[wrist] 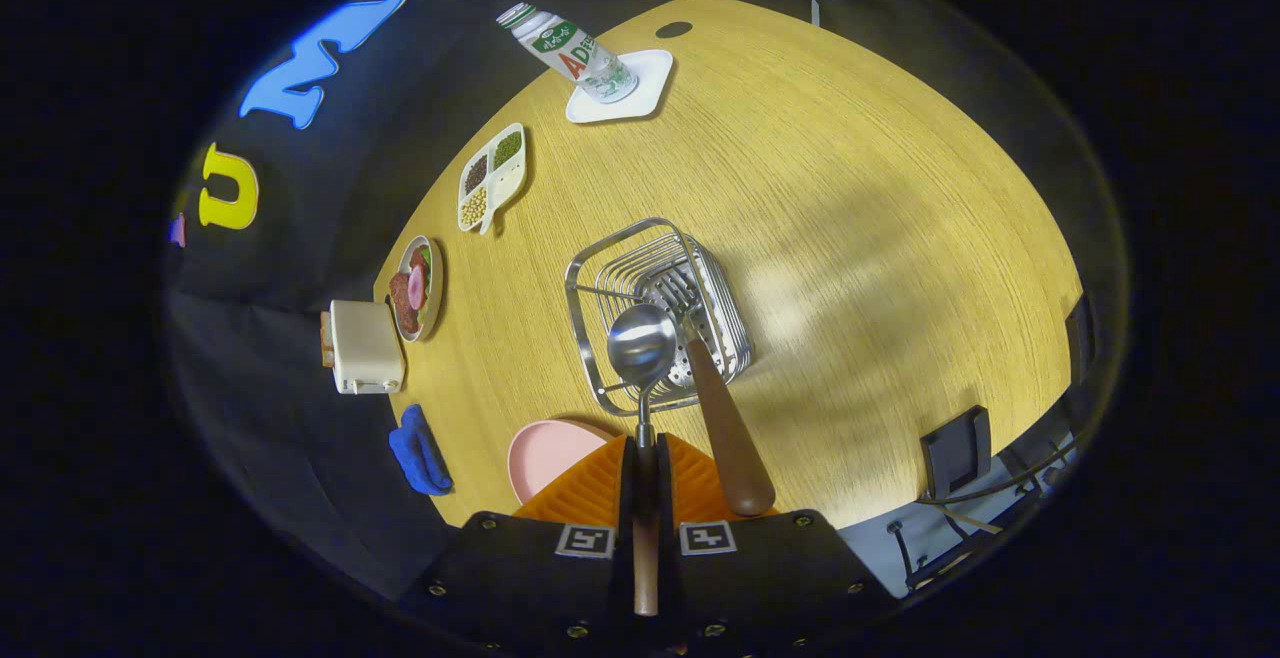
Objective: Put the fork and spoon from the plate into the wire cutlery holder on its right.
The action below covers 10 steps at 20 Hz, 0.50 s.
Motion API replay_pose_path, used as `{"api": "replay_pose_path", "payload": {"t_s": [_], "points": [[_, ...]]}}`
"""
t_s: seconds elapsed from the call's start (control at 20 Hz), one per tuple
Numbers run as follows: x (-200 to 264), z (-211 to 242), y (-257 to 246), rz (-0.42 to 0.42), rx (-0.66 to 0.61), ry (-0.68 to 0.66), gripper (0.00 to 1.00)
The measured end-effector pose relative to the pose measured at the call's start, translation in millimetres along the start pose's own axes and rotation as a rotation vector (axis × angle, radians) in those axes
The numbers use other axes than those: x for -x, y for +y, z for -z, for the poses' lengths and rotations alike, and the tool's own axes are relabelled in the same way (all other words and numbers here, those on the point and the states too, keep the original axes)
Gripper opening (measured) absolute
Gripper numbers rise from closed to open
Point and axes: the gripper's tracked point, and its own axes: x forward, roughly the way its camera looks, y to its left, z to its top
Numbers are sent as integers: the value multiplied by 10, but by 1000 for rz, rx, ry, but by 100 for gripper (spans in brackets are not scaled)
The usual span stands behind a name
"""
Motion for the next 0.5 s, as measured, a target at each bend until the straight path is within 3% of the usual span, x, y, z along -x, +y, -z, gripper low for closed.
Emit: {"api": "replay_pose_path", "payload": {"t_s": [0.5], "points": [[11, -40, 78, -17, -16, -13, 23]]}}
